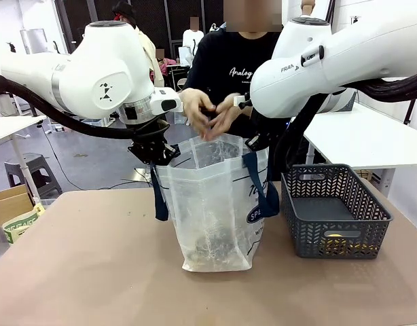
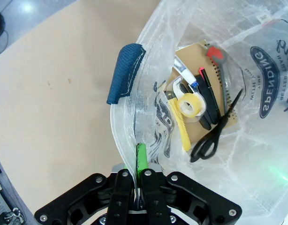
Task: Transfer purchased items from the store into the shopping bag.
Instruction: Move the Reusable shopping bag to the right side of the table.
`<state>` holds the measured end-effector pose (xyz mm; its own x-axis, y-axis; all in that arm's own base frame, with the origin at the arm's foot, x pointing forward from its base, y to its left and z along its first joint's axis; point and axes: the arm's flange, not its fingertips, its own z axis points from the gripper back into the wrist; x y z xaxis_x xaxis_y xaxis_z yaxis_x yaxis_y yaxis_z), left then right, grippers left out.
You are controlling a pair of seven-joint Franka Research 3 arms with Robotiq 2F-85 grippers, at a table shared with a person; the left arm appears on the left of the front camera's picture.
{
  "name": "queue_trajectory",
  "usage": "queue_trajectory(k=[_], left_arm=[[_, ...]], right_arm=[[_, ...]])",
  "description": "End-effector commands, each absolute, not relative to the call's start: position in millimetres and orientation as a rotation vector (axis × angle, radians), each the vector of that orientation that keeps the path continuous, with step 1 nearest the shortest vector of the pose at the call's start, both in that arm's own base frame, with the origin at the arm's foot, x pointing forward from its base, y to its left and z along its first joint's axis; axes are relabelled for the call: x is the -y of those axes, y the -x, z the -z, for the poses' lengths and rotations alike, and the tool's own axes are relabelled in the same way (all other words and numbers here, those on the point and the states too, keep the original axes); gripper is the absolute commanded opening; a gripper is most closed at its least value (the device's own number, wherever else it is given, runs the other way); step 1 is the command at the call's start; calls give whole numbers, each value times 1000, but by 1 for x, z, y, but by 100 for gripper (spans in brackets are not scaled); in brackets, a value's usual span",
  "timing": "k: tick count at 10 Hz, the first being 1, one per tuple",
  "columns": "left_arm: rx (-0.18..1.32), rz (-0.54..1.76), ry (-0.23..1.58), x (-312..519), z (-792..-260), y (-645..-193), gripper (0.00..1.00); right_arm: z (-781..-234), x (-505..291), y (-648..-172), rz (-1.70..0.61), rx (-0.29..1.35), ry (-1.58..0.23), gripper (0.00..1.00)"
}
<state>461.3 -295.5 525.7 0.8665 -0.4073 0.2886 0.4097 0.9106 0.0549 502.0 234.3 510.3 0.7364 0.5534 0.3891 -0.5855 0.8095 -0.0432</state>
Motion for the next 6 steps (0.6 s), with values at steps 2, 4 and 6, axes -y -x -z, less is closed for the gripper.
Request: queue_trajectory(k=[2,4,6], left_arm=[[301,426,8,294,-526,-462,0],[301,426,8,294,-526,-462,0],[301,426,8,294,-526,-462,0]], right_arm=[[-510,-233,-502,-624,400,-84,0],[-510,-233,-502,-624,400,-84,0],[-510,-233,-502,-624,400,-84,0]])
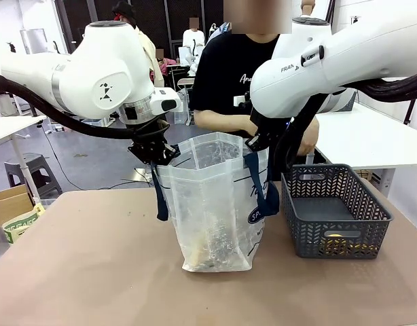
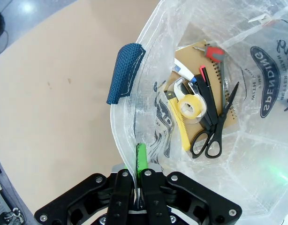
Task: Transfer purchased items from the store into the shopping bag.
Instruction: Move the Reusable shopping bag to the right side of the table.
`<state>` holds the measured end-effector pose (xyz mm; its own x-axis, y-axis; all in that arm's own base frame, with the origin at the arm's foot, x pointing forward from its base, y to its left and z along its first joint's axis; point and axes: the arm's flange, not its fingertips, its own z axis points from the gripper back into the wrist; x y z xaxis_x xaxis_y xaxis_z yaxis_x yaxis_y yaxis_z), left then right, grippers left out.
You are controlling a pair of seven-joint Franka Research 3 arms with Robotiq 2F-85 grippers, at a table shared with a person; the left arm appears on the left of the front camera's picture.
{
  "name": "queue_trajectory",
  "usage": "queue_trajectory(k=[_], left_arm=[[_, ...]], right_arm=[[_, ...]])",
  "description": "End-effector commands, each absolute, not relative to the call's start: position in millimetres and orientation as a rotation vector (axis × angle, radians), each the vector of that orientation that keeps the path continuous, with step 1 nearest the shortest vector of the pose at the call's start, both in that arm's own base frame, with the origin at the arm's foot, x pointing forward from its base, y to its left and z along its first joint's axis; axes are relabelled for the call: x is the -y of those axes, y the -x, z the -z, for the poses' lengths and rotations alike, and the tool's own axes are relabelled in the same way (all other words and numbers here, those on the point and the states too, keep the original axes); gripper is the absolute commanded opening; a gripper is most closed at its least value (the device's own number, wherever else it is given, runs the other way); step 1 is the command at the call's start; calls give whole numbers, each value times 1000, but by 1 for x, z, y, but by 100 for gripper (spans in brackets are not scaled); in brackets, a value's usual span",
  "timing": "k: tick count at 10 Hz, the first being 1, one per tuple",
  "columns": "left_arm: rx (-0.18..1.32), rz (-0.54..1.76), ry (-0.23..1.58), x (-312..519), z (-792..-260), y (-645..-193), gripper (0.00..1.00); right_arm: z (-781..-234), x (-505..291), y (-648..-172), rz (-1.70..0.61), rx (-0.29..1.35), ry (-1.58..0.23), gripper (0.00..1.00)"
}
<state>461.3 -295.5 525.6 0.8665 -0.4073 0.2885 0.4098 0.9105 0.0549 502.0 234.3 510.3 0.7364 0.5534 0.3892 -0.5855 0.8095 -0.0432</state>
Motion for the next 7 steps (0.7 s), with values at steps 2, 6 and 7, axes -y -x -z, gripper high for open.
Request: queue_trajectory(k=[2,6,7], left_arm=[[301,426,8,294,-526,-462,0],[301,426,8,294,-526,-462,0],[301,426,8,294,-526,-462,0]], right_arm=[[-510,-233,-502,-624,400,-84,0],[-510,-233,-502,-624,400,-84,0],[-510,-233,-502,-624,400,-84,0]])
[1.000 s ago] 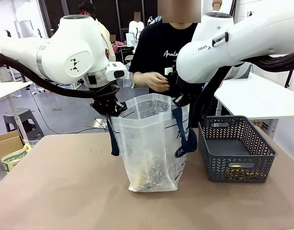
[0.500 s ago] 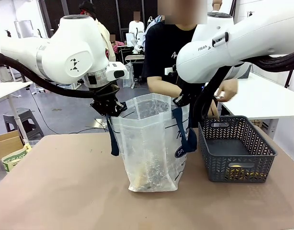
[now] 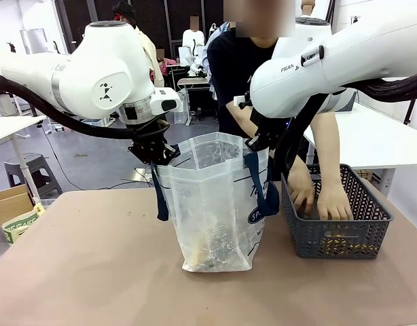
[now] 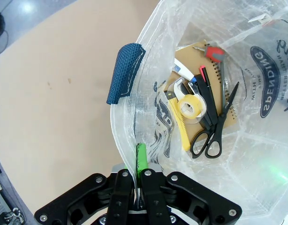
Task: Transfer purchased items from the store into the shopping bag.
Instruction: Move the Reusable shopping bag to the right side of the table.
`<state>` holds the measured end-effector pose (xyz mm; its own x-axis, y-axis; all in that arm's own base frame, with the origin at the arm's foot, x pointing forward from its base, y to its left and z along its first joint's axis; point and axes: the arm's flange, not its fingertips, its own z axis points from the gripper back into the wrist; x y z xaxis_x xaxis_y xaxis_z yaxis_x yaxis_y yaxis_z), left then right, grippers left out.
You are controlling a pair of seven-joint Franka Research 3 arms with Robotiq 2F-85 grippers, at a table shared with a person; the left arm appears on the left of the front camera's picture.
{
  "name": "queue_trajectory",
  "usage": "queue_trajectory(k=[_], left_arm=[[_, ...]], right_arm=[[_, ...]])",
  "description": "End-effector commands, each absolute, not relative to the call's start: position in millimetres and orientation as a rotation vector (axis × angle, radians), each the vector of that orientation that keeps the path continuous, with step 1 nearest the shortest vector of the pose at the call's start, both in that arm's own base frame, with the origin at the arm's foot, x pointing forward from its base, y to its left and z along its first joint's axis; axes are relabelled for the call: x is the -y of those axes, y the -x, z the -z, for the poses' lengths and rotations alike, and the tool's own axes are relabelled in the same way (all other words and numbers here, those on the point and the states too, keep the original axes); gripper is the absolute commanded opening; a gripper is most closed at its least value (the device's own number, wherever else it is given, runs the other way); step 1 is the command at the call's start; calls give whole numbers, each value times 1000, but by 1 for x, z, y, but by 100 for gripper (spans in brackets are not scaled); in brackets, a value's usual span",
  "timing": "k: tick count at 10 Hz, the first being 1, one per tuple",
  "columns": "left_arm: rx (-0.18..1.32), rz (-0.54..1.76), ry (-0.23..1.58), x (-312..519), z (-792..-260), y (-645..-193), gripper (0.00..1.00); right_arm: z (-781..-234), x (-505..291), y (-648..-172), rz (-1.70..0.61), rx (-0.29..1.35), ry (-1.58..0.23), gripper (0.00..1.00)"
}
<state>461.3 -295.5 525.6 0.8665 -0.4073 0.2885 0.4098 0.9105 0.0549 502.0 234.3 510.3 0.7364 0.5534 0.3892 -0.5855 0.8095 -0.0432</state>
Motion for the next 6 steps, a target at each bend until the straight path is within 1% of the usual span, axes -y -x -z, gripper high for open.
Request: queue_trajectory(k=[1,6], left_arm=[[301,426,8,294,-526,-462,0],[301,426,8,294,-526,-462,0]], right_arm=[[-510,-233,-502,-624,400,-84,0],[-510,-233,-502,-624,400,-84,0]])
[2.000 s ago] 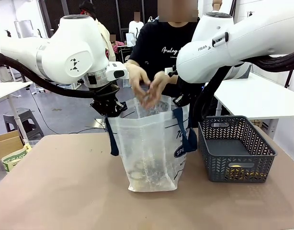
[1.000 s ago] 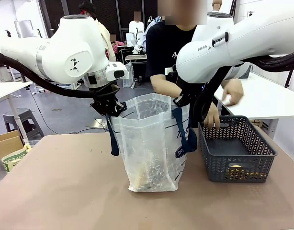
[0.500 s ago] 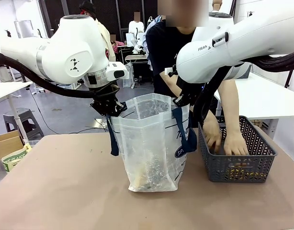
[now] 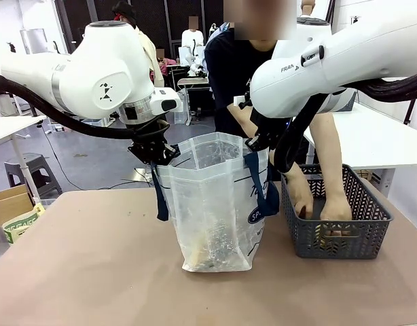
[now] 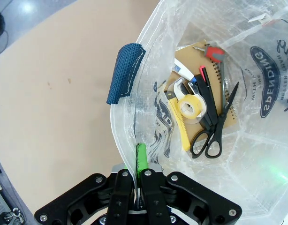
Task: Transfer purchased items from the store into the shopping bag.
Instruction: Move the Reusable shopping bag to the right side of the table.
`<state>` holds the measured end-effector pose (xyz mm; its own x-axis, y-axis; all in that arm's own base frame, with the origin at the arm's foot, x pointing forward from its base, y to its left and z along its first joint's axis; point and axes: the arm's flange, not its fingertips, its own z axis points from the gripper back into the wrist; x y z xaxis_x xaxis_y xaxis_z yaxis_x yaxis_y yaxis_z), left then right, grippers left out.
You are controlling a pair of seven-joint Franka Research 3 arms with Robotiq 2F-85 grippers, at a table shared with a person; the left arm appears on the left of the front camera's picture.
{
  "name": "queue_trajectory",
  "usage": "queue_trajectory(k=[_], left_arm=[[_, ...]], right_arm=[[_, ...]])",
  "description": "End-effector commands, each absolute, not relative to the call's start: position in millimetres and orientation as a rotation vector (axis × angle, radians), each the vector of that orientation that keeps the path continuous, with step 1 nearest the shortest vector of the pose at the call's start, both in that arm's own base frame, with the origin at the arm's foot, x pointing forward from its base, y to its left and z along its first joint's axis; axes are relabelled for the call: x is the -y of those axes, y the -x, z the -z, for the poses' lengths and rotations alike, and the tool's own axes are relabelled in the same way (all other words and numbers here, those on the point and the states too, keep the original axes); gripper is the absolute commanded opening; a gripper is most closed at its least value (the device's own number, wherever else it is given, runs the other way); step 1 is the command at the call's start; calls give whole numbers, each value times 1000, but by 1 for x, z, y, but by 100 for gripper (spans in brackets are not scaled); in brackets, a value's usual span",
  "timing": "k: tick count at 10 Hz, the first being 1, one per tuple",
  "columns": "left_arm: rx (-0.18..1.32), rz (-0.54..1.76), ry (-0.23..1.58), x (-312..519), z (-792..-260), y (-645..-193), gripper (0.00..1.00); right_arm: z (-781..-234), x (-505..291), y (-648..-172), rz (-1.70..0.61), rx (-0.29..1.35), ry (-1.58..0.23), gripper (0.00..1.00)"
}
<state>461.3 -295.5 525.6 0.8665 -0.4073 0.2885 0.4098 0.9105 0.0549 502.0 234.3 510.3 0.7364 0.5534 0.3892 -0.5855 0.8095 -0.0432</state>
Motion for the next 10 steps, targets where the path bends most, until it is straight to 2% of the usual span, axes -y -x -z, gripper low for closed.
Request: queue_trajectory(k=[1,10], left_arm=[[301,426,8,294,-526,-462,0],[301,426,8,294,-526,-462,0]], right_arm=[[-510,-233,-502,-624,400,-84,0],[-510,-233,-502,-624,400,-84,0]])
